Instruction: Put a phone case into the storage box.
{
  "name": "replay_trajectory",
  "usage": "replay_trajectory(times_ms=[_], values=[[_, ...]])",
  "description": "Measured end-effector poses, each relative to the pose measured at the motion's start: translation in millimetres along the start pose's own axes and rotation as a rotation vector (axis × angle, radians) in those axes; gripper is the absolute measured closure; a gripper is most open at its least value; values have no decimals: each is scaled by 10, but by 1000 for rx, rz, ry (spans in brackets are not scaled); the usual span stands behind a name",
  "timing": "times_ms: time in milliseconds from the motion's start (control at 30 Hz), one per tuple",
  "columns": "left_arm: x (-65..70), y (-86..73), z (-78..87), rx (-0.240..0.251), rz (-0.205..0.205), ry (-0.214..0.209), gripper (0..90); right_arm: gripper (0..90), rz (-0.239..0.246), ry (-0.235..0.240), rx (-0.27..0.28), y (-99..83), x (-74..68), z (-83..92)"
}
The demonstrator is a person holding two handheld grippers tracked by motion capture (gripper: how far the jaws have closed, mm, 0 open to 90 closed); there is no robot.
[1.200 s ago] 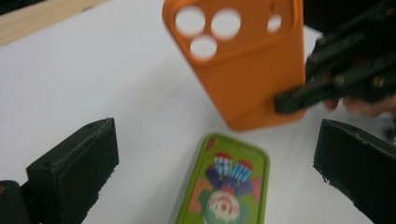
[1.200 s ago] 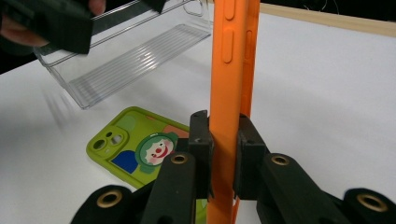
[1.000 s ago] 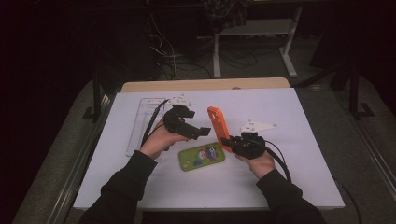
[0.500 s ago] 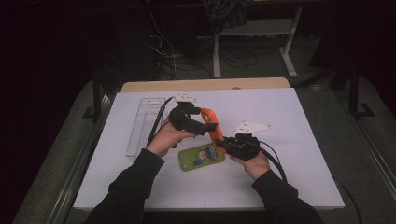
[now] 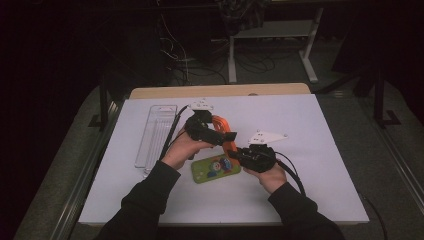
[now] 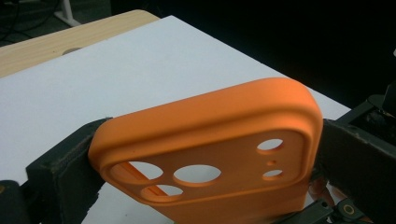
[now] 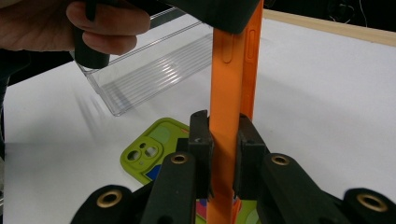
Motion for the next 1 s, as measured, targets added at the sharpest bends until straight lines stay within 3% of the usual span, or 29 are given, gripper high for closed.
replay_trajectory(times_ms=[167,633,767,1000], values=[[-13,-11,12,1,-6,22,62,786,10,-9,-19,-15,3,-23],[-11,-12,17,7,-1,13,134,784,28,-31,-54,-44,-2,-65],[-9,-8,16,10,-17,15,142,776,30,-31,-53,-44,7,-70],[-77,41,68,22,-21,41,143,461,27,-43,-70,-63,43,-36]])
Point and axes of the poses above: each handheld gripper's, and its own axes: z roughly backward along the jaws, y roughly out of its top, x roughly to its right, the point moved 1 cm from there along -z, roughly forward along the jaws, and after that the axes turned 12 degrees about -z, right-handed, at the moved point
